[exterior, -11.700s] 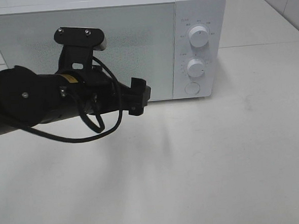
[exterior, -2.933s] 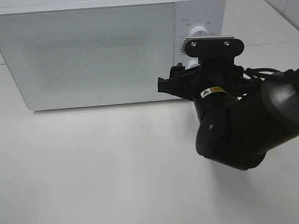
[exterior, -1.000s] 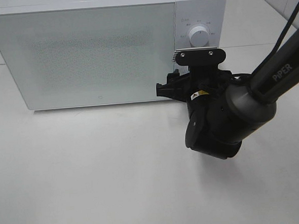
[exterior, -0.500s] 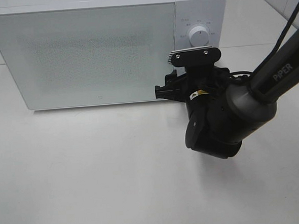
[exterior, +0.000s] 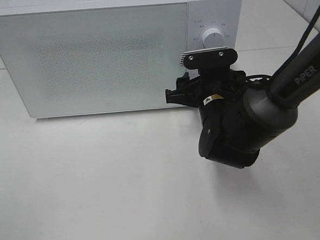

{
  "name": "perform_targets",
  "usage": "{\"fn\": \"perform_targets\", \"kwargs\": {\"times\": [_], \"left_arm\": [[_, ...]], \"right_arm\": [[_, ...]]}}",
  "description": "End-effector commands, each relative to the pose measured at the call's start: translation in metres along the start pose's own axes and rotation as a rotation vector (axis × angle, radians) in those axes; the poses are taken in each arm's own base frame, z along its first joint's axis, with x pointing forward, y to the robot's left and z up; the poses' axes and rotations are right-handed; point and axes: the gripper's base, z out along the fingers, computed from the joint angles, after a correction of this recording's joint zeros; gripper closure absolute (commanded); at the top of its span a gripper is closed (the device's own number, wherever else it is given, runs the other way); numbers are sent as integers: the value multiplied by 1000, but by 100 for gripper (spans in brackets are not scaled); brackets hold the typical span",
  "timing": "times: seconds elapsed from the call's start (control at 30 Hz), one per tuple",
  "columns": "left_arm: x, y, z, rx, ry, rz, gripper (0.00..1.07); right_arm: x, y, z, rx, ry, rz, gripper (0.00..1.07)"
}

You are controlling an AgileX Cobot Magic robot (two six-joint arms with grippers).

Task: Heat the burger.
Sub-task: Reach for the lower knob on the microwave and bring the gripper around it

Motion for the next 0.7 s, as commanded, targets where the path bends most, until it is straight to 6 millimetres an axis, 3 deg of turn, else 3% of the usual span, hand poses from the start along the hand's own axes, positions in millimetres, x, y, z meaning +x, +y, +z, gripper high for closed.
{"fn": "perform_targets", "kwargs": {"times": [0.03,0.37,0.7], "left_arm": [[1,0,-2,2,-31,-5,8],[1,0,-2,2,-31,-5,8],[1,0,-2,2,-31,-5,8]], "right_arm": [[-22,-13,2,108,-185,65,32],[-32,-12,11,121,-214,100,32],[-42,-13,8,127,-229,104,32]]}}
